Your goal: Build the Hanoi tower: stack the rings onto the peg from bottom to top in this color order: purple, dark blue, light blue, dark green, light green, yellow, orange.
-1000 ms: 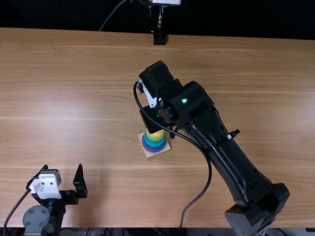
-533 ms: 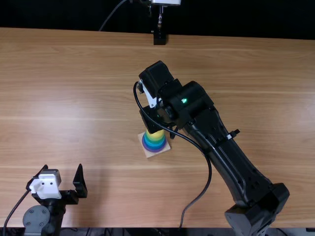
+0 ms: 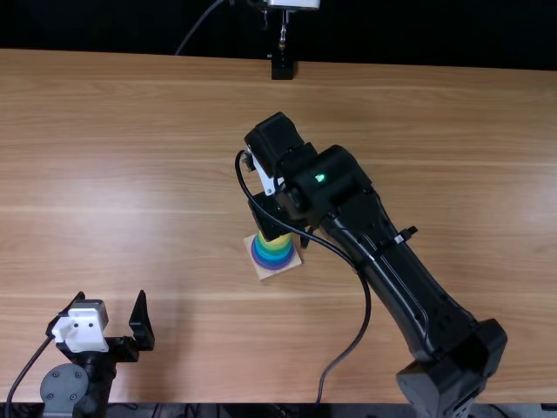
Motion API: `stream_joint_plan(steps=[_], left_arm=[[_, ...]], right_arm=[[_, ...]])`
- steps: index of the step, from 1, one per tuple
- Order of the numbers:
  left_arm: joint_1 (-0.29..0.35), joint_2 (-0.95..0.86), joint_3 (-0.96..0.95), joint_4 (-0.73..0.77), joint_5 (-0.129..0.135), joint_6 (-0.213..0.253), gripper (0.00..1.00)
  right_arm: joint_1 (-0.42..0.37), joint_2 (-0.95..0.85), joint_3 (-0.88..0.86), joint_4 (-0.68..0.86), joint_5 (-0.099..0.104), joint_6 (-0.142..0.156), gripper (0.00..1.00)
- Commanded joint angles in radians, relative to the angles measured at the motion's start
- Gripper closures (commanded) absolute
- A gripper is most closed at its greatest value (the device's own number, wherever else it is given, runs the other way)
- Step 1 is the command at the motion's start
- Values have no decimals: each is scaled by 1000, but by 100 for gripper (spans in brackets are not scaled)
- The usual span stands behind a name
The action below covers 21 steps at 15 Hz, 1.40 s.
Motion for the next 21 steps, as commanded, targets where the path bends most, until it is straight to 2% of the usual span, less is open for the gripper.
stream_joint_plan(steps=[1,2,3,7,10,14,16,17,20,21], left_arm=[[-11,-12,-105,-77,11,9,0],[-11,-12,-105,-77,11,9,0],[-11,-12,-105,-77,11,9,0],[-11,-12,-105,-77,11,9,0],[-11,-12,-105,-77,11,9,0],[-11,-12,-105,-77,11,9,0],[-11,-12,-105,-77,11,9,0],[-11,-12,-105,-77,11,9,0],[-11,-12,-105,-77,11,9,0],[-11,-12,-105,-77,11,9,0]], right_arm=[[-3,22,-10,-3,-1,10,69],[-2,22,-15,-11,-3,8,7],[-2,22,-27,-11,-1,10,0],[-5,20,-17,24,0,14,0],[-14,19,6,116,2,12,0],[-161,-23,22,203,6,10,0],[-248,-128,-81,284,8,8,0],[-293,-179,-164,333,17,5,0],[-411,-357,-432,567,113,-6,0],[-439,-409,-518,689,126,-8,0]])
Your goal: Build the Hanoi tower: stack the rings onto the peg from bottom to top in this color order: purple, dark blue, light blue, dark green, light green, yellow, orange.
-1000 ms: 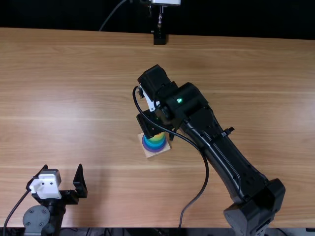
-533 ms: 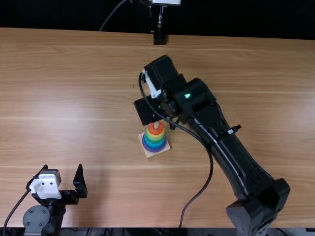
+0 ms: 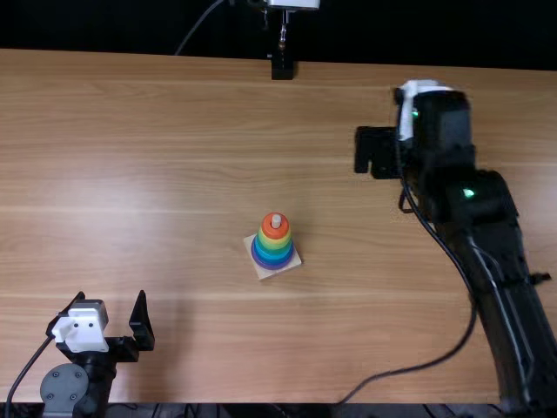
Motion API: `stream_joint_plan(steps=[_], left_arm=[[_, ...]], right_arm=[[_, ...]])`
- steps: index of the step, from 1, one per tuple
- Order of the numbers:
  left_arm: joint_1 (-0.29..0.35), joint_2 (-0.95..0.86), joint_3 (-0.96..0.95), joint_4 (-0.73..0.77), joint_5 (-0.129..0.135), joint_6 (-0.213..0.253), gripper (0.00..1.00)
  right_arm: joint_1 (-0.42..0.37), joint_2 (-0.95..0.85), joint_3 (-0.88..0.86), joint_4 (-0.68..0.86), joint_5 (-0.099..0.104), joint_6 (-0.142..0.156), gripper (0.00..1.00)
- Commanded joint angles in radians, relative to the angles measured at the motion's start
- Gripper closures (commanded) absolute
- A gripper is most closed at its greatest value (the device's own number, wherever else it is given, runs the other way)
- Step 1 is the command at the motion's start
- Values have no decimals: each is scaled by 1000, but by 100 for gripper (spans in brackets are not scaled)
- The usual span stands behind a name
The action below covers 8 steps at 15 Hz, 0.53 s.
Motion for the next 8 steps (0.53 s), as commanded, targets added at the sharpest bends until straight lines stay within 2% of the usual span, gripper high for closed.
stream_joint_plan(steps=[1,2,3,5,6,8], left_arm=[[-11,-12,-105,-77,11,9,0],[-11,-12,-105,-77,11,9,0],[-11,-12,-105,-77,11,9,0],[-11,-12,-105,-77,11,9,0],[-11,-12,-105,-77,11,9,0],[-11,-12,-105,-77,11,9,0]], right_arm=[[-31,-87,-126,112,45,-3,0],[-51,-156,-221,237,45,-8,0],[-76,-231,-318,353,47,-30,0],[-123,-372,-494,587,47,-119,0],[-137,-449,-581,680,47,-139,0],[-199,-596,-722,784,40,-135,0]])
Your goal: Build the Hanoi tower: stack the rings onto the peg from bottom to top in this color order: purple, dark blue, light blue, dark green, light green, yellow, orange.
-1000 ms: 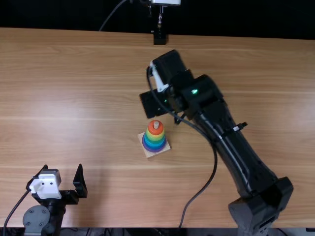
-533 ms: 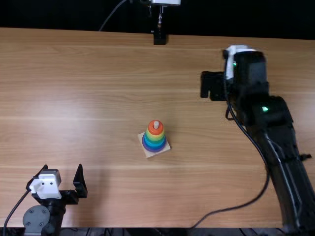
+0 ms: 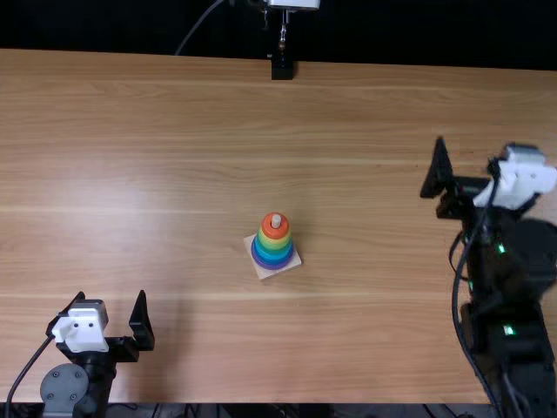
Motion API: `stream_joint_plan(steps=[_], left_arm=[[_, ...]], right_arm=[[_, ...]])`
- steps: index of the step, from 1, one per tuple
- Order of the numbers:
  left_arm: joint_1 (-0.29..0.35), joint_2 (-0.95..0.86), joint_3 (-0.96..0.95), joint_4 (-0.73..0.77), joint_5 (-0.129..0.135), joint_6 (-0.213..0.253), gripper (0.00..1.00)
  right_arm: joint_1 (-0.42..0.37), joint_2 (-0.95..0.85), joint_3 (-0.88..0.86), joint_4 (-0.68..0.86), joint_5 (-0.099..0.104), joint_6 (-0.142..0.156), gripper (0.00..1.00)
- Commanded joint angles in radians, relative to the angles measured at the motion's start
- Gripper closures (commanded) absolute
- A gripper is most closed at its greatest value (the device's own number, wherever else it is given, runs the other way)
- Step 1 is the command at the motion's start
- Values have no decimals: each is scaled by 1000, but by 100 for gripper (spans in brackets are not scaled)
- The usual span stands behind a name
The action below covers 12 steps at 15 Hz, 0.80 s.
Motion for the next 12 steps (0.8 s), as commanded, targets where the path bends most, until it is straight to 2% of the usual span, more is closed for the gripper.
stream_joint_plan(steps=[1,2,4,5,9,12], left_arm=[[-11,-12,-105,-76,11,9,0],[-11,-12,-105,-76,11,9,0],[-11,-12,-105,-76,11,9,0],[-11,-12,-105,-76,11,9,0],[-11,-12,-105,-76,11,9,0],[-11,-12,-105,-76,11,9,0]], right_arm=[[-42,-87,-86,13,4,-15,0],[-45,-165,-151,10,-13,-12,0],[-47,-354,-324,15,-96,-12,0],[-55,-454,-410,15,-110,-12,0],[-67,-759,-694,6,-108,-17,0],[-78,-894,-810,4,-110,-21,0]])
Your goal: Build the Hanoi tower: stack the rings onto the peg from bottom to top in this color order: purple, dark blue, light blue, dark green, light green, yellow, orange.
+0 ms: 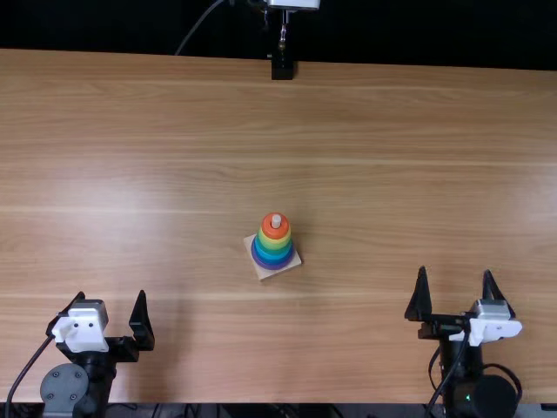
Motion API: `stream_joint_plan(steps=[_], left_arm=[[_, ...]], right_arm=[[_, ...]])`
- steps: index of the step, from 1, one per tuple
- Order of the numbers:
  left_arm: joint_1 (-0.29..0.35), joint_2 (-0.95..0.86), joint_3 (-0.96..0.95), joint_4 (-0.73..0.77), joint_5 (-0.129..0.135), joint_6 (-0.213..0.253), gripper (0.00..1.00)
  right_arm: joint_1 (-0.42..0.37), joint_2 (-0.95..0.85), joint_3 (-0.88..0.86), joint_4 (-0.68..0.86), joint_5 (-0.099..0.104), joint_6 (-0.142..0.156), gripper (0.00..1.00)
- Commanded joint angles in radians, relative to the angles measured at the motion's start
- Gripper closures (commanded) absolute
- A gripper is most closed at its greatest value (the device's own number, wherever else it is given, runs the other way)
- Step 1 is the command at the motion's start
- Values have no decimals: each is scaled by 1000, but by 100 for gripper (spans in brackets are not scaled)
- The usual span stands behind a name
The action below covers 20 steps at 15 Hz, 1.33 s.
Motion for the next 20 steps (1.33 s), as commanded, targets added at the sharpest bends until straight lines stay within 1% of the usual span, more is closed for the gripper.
stream_joint_plan(steps=[1,2,3,6,9,11,13,15,16,17,20], left_arm=[[-11,-12,-105,-77,11,9,0],[-11,-12,-105,-77,11,9,0],[-11,-12,-105,-77,11,9,0],[-11,-12,-105,-77,11,9,0],[-11,-12,-105,-77,11,9,0],[-11,-12,-105,-77,11,9,0],[-11,-12,-105,-77,11,9,0],[-11,-12,-105,-77,11,9,0],[-11,-12,-105,-77,11,9,0],[-11,-12,-105,-77,11,9,0],[-11,-12,-105,-77,11,9,0]], right_arm=[[-15,-70,-40,6,-12,-6,0],[-15,-96,-54,1,-12,3,0],[-14,-105,-55,-34,-14,3,0],[-12,-154,-55,-209,-18,3,0],[-18,-160,-55,-364,-19,3,0],[-18,-160,-55,-402,-25,3,0],[-20,-160,-55,-489,-25,1,0],[-29,-160,-55,-531,-25,-4,0],[-55,-160,-55,-622,-25,0,0],[-68,-160,-55,-693,-23,-4,0],[-68,-160,-55,-682,-23,-4,0]])
